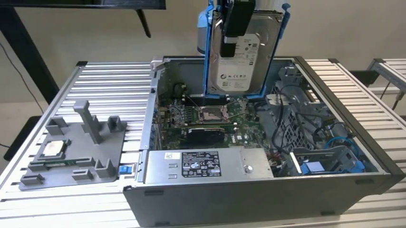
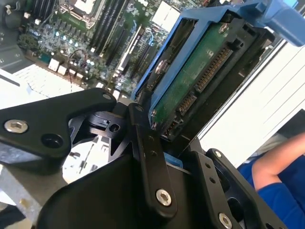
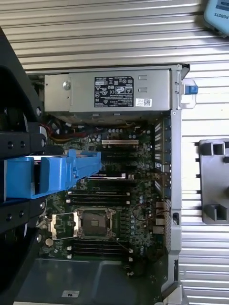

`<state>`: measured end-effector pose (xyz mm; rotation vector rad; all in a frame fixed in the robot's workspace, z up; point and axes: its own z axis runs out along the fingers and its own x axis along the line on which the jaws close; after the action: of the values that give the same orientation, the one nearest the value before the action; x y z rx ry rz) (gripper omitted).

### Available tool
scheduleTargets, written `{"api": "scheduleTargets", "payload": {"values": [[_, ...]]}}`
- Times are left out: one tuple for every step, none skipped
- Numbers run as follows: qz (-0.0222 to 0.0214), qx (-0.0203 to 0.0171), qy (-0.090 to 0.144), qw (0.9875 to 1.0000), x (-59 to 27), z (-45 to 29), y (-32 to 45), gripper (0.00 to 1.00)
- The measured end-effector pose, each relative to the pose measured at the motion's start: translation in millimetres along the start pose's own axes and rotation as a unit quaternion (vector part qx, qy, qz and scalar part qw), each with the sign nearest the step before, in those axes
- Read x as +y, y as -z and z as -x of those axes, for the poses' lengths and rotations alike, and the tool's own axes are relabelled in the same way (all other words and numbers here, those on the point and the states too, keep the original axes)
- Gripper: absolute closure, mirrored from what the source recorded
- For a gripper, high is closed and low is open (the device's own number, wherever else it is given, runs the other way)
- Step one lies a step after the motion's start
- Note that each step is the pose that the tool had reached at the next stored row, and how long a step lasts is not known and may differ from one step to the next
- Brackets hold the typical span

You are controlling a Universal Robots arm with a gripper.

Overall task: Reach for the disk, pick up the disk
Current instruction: 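Pick up the disk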

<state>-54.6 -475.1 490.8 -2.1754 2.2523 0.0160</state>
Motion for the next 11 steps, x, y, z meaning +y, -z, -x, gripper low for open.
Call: {"api": "scheduleTargets", "payload": {"values": [[0.0000,0.0000,-0.001,1.0000,-0.1,-1.5,0.0,1.00],[0.0000,0.0000,-0.002,1.0000,-0.3,-2.7,0.0,1.00],[0.0000,0.0000,-0.003,1.0000,-0.7,-3.7,0.0,1.00],[0.0000,0.0000,-0.004,1.0000,-1.0,-4.6,0.0,1.00],[0.0000,0.0000,-0.004,1.0000,-1.5,-5.6,0.0,1.00],[0.0000,0.0000,-0.005,1.0000,-1.9,-6.8,-0.1,1.00],[0.0000,0.0000,-0.006,1.0000,-2.4,-8.2,-0.1,1.00],[0.0000,0.0000,-0.006,1.0000,-2.9,-9.8,-0.2,1.00],[0.0000,0.0000,-0.006,1.0000,-3.4,-11.3,-0.3,1.00],[0.0000,0.0000,-0.007,1.0000,-4.0,-12.8,-0.4,1.00],[0.0000,0.0000,-0.007,1.0000,-4.7,-14.4,-0.5,1.00]]}}
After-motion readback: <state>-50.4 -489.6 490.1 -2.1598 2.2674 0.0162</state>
